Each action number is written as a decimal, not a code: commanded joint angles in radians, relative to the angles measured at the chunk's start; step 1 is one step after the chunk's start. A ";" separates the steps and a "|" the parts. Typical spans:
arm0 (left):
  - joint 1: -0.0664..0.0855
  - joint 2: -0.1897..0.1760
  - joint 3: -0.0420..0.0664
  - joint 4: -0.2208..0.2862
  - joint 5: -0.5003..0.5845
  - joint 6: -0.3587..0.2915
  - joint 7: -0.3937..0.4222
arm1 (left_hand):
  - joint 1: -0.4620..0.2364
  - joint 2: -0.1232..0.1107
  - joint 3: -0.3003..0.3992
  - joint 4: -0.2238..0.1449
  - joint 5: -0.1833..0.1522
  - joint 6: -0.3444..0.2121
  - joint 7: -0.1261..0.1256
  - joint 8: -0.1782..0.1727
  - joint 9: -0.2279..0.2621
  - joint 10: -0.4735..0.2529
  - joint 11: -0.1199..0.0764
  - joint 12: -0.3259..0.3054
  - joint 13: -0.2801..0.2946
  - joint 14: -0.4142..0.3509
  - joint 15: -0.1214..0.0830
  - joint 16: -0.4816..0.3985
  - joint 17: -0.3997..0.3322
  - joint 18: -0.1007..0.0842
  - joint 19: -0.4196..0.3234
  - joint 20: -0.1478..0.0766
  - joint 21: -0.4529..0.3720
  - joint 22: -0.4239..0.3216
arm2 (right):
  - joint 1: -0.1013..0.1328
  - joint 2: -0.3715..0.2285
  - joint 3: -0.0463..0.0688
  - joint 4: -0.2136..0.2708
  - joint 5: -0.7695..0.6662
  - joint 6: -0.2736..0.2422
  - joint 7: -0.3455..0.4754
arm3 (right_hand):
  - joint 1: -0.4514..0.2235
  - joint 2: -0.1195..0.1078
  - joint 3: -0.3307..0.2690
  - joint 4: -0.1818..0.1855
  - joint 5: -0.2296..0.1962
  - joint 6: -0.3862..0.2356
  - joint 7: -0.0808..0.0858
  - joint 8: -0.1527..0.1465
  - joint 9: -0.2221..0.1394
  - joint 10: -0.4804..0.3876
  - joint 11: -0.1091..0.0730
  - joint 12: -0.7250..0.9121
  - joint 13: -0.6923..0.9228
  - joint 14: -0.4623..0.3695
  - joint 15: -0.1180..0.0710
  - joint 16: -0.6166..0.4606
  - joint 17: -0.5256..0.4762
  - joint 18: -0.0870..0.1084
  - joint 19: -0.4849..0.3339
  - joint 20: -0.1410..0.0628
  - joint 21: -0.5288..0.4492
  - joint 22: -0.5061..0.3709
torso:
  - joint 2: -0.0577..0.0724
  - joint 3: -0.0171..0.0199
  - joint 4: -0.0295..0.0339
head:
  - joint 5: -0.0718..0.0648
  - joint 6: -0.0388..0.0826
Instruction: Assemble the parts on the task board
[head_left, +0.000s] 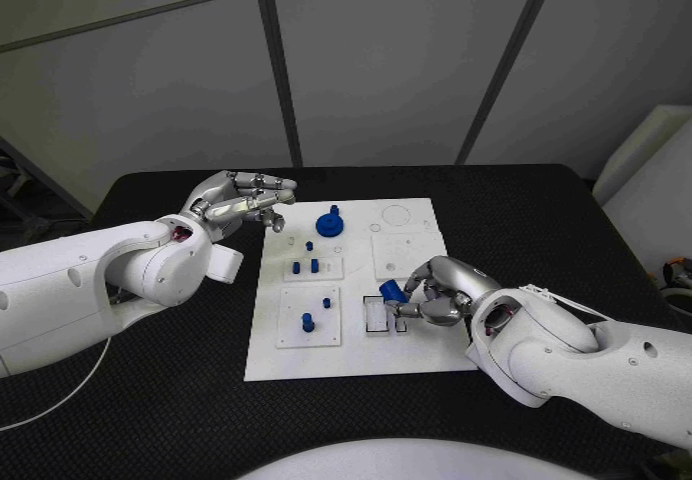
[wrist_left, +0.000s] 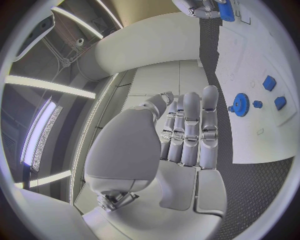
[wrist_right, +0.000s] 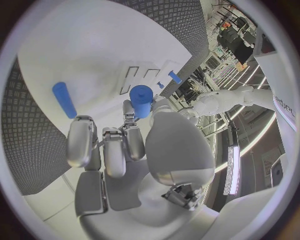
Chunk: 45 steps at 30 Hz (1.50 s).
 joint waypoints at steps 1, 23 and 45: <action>0.001 0.001 0.001 0.003 0.004 0.013 0.005 | -0.004 0.006 -0.004 -0.002 -0.004 -0.001 -0.001 0.005 0.000 -0.007 0.001 0.007 0.002 -0.006 0.001 -0.005 -0.001 0.013 -0.003 0.003 -0.004 -0.002 | 0.001 0.017 0.000 -0.008 0.034 0.035 0.014 | -0.024 -0.008 -0.008 0.000 -0.009 0.027 -0.019 0.008 0.029 0.005 -0.005 -0.006 0.059 0.104 -0.006 0.004 0.263 -0.012 0.006 -0.004 0.004 0.000 | 0.000 0.0004 0.0001 | 0.002 -0.001; 0.001 -0.001 0.001 0.007 0.004 0.015 0.002 | -0.004 0.006 -0.004 -0.002 -0.004 -0.001 -0.001 0.005 0.000 -0.007 0.001 0.007 0.002 -0.006 0.001 -0.005 -0.001 0.013 -0.003 0.003 -0.004 -0.002 | 0.001 0.058 0.001 -0.036 0.044 0.115 -0.011 | -0.065 -0.002 -0.030 0.000 -0.038 0.043 -0.029 0.027 0.055 0.006 -0.013 -0.011 0.060 0.104 -0.013 0.004 0.263 -0.012 0.005 -0.010 0.003 0.000 | -0.001 0.0007 -0.0017 | 0.013 -0.008; 0.001 -0.003 0.001 0.005 0.004 0.010 -0.001 | -0.003 0.007 -0.006 -0.003 -0.003 -0.005 0.002 0.004 -0.001 -0.011 0.002 0.008 0.001 -0.007 0.001 -0.004 -0.002 0.013 -0.002 0.003 -0.006 -0.003 | 0.001 0.060 0.000 -0.039 0.043 0.089 -0.004 | -0.305 -0.120 -0.038 0.005 -0.370 0.005 -0.018 0.036 0.104 -0.029 -0.003 -0.078 0.013 0.104 -0.006 0.004 0.263 -0.008 -0.009 -0.005 -0.014 -0.018 | 0.000 0.0014 -0.0027 | 0.015 -0.006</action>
